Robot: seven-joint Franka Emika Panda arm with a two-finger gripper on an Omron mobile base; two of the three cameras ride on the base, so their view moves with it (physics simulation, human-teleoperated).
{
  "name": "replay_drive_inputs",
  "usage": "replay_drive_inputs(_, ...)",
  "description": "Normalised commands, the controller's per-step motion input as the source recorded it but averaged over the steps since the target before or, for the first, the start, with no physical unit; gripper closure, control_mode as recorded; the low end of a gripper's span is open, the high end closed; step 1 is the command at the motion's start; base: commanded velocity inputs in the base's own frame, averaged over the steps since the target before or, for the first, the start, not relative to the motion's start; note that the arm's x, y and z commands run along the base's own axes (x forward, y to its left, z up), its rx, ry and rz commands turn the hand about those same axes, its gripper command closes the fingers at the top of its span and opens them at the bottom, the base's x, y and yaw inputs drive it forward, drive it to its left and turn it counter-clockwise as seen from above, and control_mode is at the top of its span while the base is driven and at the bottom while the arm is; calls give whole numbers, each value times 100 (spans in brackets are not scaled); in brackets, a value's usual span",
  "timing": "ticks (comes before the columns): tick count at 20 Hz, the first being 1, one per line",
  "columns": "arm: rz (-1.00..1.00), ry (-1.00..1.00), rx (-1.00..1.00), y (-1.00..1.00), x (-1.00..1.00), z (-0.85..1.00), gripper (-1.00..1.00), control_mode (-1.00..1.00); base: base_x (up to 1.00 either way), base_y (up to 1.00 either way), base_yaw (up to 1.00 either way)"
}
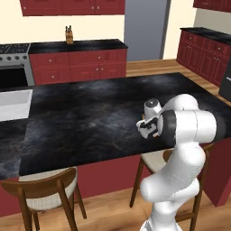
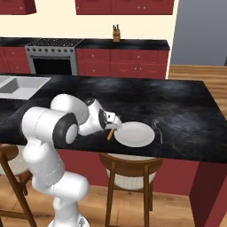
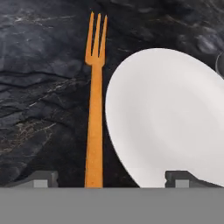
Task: Take the fork and place it on the left side of the plate. Then take the spoon and place it on the right side of the plate. Make sure they're directly next to the plate.
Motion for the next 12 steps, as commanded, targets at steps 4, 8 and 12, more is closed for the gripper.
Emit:
replay_drive_inputs(4, 16, -39, 2, 0, -100, 100, -100, -100, 0, 0, 0)
replay_drive_inputs(8, 16, -20, 7, 0, -100, 100, -100, -100, 0, 0, 0)
replay_drive_inputs(12, 13, 1, 20, -3, -100, 100, -100, -100, 0, 0, 0)
